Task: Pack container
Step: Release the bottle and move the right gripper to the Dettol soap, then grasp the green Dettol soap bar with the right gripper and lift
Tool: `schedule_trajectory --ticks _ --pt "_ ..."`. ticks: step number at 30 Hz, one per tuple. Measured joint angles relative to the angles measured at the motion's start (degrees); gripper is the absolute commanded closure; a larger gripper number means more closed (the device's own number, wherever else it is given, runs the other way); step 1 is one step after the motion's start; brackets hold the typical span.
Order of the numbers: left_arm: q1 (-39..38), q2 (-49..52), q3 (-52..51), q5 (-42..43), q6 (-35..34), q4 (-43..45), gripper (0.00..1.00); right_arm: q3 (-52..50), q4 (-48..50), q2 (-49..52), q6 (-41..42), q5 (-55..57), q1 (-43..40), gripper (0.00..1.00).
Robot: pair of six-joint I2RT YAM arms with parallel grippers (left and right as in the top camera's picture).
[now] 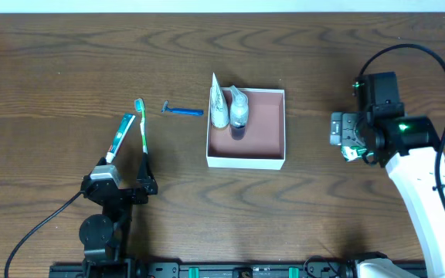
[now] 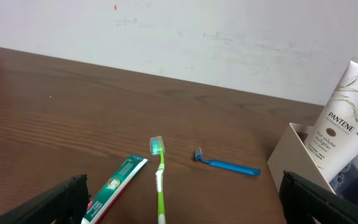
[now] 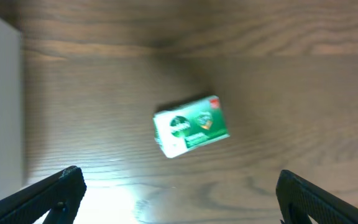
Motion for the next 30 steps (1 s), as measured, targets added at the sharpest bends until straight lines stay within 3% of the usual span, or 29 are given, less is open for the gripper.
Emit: schedule_trajectory --ticks 16,19,21,30 --pt "0.0 0.0 0.0 0.02 0.0 0.0 0.02 -3.08 5.64 13.49 -1.49 1.62 -7.48 0.01" --pt "0.0 0.0 0.0 0.02 0.0 0.0 0.02 -3.34 6.64 16.59 -3.5 1.07 -7.89 0.11" --pt "0.0 0.0 0.0 0.02 0.0 0.0 0.02 -3.45 7.43 17.77 -5.05 0.0 -7.98 0.01" --pt "0.0 0.0 0.0 0.0 0.0 0.0 0.02 -3.5 9.9 23.08 -9.62 -4.98 -8.44 0.01"
